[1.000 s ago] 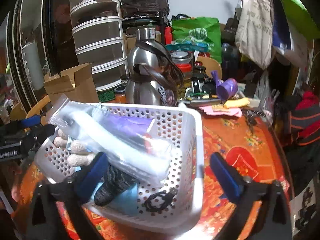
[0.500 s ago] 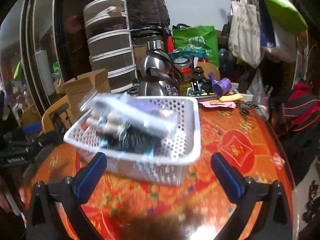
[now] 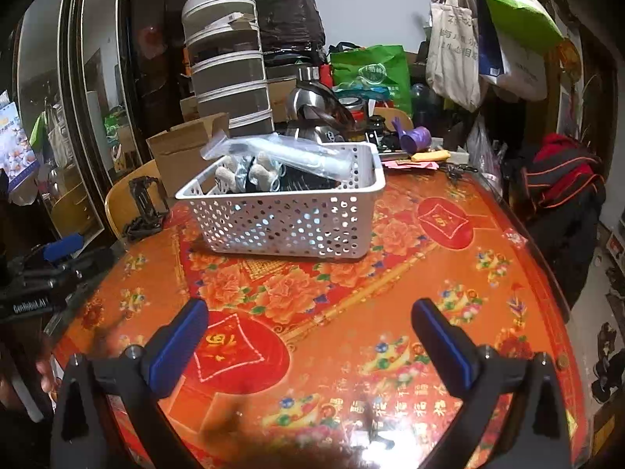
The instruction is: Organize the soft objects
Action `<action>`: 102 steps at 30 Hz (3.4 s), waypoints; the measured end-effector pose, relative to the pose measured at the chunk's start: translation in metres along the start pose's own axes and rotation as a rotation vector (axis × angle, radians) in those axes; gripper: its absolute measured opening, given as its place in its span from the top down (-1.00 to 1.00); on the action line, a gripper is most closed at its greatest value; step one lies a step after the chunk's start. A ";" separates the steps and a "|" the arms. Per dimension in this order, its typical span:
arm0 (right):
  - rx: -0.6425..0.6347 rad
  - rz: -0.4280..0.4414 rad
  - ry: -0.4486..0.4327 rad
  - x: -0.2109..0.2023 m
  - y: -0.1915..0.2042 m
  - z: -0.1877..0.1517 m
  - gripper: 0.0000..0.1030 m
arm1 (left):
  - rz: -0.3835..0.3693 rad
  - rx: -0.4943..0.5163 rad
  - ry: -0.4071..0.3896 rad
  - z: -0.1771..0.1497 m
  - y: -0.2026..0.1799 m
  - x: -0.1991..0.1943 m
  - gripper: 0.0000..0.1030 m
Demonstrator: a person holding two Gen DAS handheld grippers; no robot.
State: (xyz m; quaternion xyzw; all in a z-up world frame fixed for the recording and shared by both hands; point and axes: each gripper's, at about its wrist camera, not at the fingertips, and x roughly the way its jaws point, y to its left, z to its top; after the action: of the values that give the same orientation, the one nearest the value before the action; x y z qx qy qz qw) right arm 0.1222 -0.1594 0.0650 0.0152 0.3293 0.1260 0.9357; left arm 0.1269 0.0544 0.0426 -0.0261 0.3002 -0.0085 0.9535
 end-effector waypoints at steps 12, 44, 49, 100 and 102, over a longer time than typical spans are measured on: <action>-0.025 -0.021 -0.063 -0.029 0.015 0.020 -1.00 | 0.021 0.056 -0.059 0.021 -0.032 -0.031 -1.00; -0.060 -0.067 -0.029 -0.017 0.021 0.013 -1.00 | 0.042 0.048 -0.007 0.015 -0.022 -0.013 -1.00; -0.061 -0.069 -0.029 -0.017 0.020 0.013 -1.00 | 0.042 0.047 -0.007 0.015 -0.023 -0.013 -1.00; -0.063 -0.073 -0.035 -0.022 0.016 0.012 -1.00 | 0.022 0.058 0.017 0.008 -0.027 -0.011 -1.00; -0.064 -0.075 -0.035 -0.021 0.017 0.012 -1.00 | 0.020 0.065 0.017 0.006 -0.029 -0.010 -1.00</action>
State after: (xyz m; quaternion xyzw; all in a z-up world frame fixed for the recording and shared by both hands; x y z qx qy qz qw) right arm 0.1097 -0.1475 0.0893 -0.0249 0.3090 0.1009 0.9454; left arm 0.1227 0.0263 0.0550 0.0081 0.3083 -0.0089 0.9512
